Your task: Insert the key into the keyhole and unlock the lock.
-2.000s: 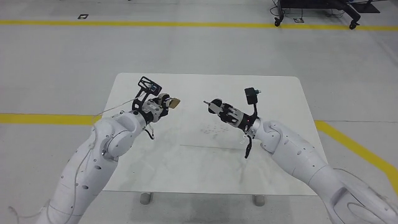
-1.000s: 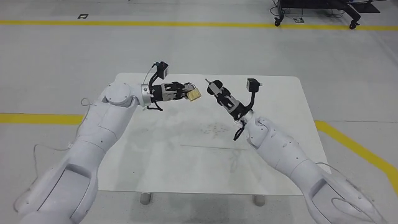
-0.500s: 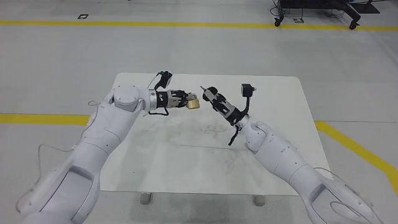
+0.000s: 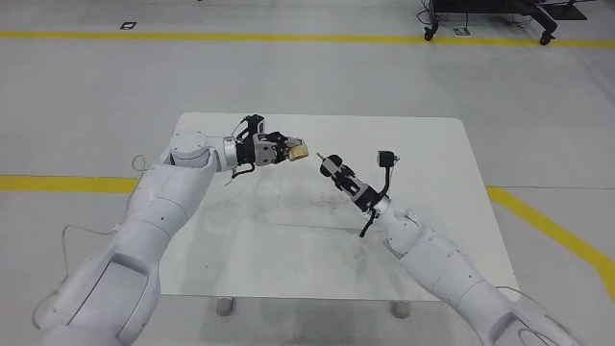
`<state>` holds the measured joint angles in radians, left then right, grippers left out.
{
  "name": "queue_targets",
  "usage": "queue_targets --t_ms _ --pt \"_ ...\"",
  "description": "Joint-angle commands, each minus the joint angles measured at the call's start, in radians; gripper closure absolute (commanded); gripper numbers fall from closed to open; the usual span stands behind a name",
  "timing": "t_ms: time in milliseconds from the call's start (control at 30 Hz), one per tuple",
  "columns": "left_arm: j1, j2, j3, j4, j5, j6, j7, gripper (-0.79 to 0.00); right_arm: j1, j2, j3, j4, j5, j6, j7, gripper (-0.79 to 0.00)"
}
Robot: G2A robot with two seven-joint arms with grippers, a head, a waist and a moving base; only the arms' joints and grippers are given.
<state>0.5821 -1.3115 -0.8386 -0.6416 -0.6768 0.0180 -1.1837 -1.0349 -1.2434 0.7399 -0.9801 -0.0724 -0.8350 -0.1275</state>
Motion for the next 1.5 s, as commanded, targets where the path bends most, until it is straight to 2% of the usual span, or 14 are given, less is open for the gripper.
queue_targets --t_ms 0,100,267,500,767,1267,1467 --pt "0.003 0.000 0.000 -0.003 0.002 -0.002 0.008 0.000 0.000 0.000 0.000 0.000 0.000 0.000 0.000 0.000" --pt "0.025 0.010 -0.021 -0.050 0.033 -0.056 0.088 0.000 -0.016 -0.004 -0.006 -0.044 -0.015 0.032 0.012 0.000" --pt "0.075 0.038 -0.087 -0.130 0.070 -0.132 0.207 0.000 -0.050 -0.020 -0.023 -0.121 0.115 0.065 0.093 0.000" --pt "0.141 0.069 -0.146 -0.247 0.148 -0.104 0.302 0.000 -0.034 -0.053 -0.023 -0.104 0.300 0.076 0.143 0.000" --pt "0.201 0.085 -0.172 -0.363 0.233 -0.065 0.375 0.000 -0.002 -0.093 -0.034 -0.060 0.356 0.085 0.163 0.000" --pt "0.236 0.094 -0.205 -0.430 0.279 -0.045 0.390 0.000 0.025 -0.147 -0.024 0.002 0.364 0.067 0.170 0.000" --pt "0.248 0.098 -0.227 -0.445 0.304 -0.073 0.433 0.000 0.017 -0.159 -0.009 0.003 0.356 0.052 0.174 0.000"
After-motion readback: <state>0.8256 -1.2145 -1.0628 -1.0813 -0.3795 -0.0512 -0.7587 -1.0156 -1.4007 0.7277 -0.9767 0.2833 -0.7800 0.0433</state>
